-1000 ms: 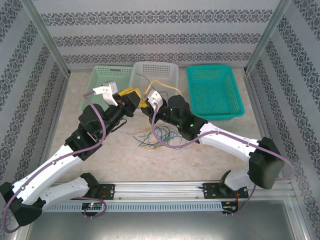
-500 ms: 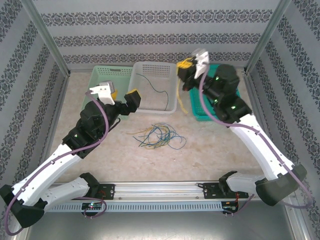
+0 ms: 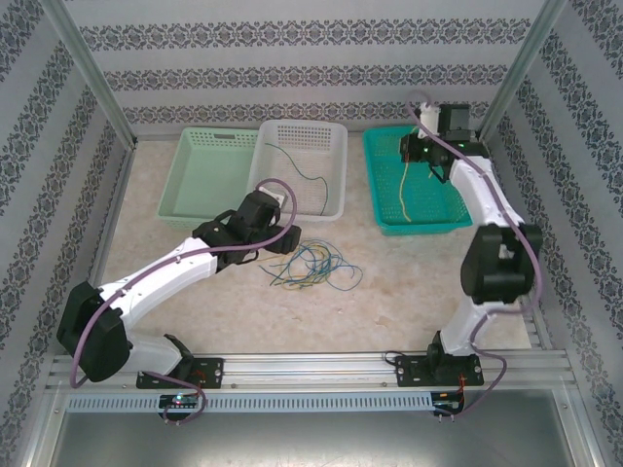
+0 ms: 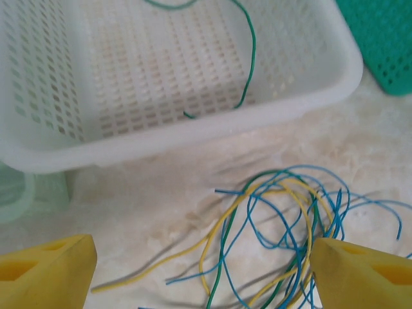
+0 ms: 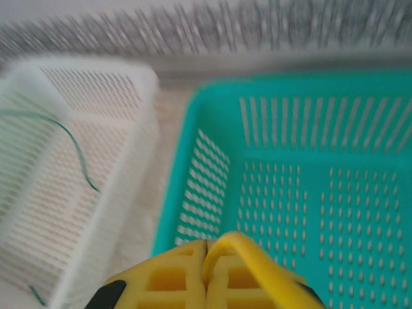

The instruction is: Untangle the cables

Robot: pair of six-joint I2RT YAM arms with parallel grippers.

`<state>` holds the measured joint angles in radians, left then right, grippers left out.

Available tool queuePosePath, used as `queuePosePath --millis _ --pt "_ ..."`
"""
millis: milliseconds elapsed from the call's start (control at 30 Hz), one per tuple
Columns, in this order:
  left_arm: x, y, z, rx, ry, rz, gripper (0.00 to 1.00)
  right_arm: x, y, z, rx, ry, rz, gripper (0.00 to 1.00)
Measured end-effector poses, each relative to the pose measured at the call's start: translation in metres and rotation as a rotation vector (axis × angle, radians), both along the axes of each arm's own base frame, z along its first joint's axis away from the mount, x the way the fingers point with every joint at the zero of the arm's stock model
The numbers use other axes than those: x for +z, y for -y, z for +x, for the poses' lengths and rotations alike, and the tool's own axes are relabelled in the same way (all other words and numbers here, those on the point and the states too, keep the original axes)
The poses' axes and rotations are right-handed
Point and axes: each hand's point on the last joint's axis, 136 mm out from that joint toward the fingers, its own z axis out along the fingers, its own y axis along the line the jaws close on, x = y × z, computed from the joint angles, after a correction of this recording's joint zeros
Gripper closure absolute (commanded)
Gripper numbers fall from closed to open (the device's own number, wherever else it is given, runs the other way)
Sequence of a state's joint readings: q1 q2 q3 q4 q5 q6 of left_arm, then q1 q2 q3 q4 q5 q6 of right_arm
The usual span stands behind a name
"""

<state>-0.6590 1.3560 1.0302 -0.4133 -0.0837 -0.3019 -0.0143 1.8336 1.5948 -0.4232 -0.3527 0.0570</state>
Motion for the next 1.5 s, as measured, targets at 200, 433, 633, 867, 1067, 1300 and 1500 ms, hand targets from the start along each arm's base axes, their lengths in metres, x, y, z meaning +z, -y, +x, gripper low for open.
queuePosePath --millis 200,433,633,867,1067,1300,1500 --pt "-0.009 -0.003 -0.007 -0.009 -0.021 0.01 0.14 -0.066 0.005 0.01 0.004 -0.188 -0.037 0.78" --pt "-0.022 -0.012 -0.017 -0.009 -0.044 0.029 0.13 -0.071 0.013 0.009 -0.032 -0.255 -0.069 0.1" --pt "-0.031 -0.011 -0.017 -0.02 -0.06 0.055 0.24 -0.068 0.013 -0.011 -0.058 -0.297 -0.072 0.07" --pt "-0.058 -0.007 -0.021 -0.097 -0.116 0.117 0.28 -0.015 -0.006 -0.047 -0.052 -0.246 -0.011 0.04" --pt "-0.082 -0.005 -0.019 -0.136 -0.173 0.138 0.32 -0.024 -0.019 -0.074 -0.035 -0.282 0.007 0.06" --pt "-0.108 -0.001 -0.014 -0.169 -0.229 0.137 0.39 -0.025 -0.042 -0.103 0.02 -0.284 0.066 0.07" --pt "-0.116 0.006 -0.012 -0.207 -0.235 0.123 0.39 0.005 -0.07 -0.118 0.093 -0.193 0.109 0.07"
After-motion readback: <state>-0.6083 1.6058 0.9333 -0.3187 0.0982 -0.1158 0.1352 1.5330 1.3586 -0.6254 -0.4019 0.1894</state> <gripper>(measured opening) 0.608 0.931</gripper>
